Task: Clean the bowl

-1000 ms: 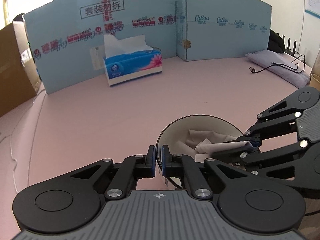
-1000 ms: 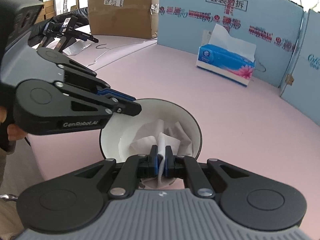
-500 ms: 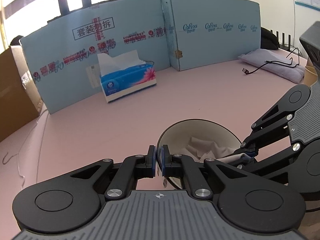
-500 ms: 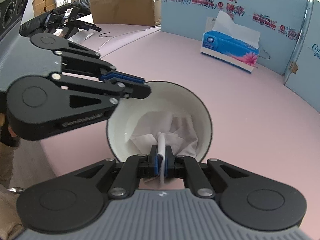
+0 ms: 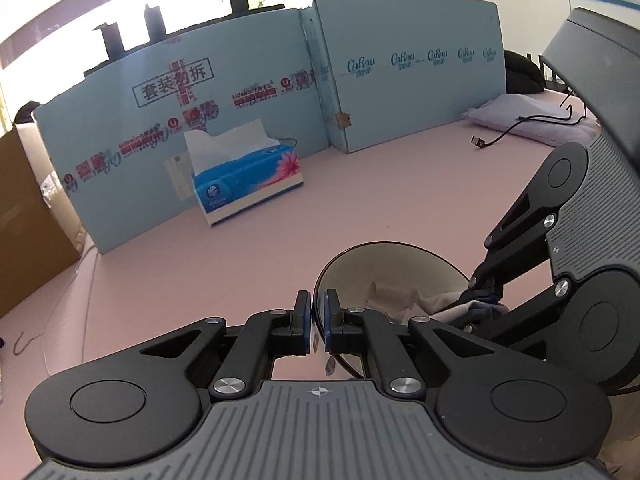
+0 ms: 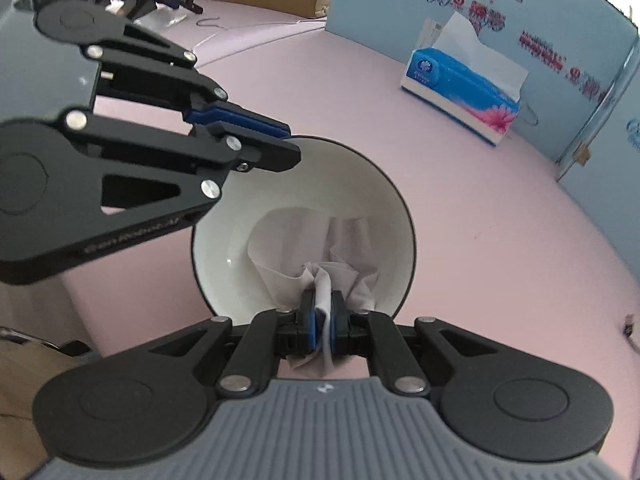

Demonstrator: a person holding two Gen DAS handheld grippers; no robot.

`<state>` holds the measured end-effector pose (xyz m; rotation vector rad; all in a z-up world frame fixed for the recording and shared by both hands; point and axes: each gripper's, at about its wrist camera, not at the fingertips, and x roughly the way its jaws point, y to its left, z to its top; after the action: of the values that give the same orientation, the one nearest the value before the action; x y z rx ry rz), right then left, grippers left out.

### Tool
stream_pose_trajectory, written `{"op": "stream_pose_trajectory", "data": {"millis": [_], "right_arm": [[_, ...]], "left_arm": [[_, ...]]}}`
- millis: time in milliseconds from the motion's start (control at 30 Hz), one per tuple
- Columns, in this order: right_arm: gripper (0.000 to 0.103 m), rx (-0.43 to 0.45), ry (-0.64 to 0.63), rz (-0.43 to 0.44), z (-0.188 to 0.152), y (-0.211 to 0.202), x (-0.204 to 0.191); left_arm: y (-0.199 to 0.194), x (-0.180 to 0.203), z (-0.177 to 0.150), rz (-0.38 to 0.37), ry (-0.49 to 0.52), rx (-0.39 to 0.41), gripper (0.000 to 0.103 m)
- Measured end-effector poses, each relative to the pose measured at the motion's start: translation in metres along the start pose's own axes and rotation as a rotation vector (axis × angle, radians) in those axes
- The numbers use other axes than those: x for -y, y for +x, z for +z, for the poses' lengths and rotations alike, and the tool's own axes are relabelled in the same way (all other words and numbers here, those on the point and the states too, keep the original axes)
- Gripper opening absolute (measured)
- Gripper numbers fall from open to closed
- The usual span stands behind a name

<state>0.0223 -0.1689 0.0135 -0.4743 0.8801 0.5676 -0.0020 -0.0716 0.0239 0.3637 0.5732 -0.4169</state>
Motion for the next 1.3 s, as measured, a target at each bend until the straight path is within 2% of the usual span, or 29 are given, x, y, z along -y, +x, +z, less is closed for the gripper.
{"op": "stream_pose_trajectory", "data": {"millis": [267, 567, 867, 1000, 1033, 1100, 1300], "right_arm": [[0.007, 0.061, -0.037, -0.096, 0.007, 0.001, 0.003], [0.007, 0.047, -0.031, -0.072, 0.007, -0.001, 0.007], [0.007, 0.063, -0.021, -0.044, 0.011, 0.000, -0.001], [0.007, 0.071, -0.009, -0.037, 0.009, 0.000, -0.002], [0.007, 0.074, -0.008, -0.035, 0.008, 0.000, -0.002], [0.007, 0.081, -0.005, -0.030, 0.008, -0.001, -0.003], [0.007, 0.094, 0.025, -0.019, 0.003, -0.002, 0.001]], "left_arm": [[0.000, -0.003, 0.000, -0.003, -0.012, -0.007, 0.008], [0.010, -0.012, 0.000, -0.017, -0.045, -0.029, 0.008], [0.016, -0.016, -0.009, -0.029, -0.111, -0.064, 0.029], [0.016, -0.017, -0.013, -0.036, -0.143, -0.067, 0.029], [0.019, -0.018, -0.013, -0.041, -0.145, -0.068, 0.027], [0.030, -0.023, -0.013, -0.051, -0.169, -0.101, 0.016], [0.033, -0.029, -0.011, -0.084, -0.179, -0.104, 0.013]]}}
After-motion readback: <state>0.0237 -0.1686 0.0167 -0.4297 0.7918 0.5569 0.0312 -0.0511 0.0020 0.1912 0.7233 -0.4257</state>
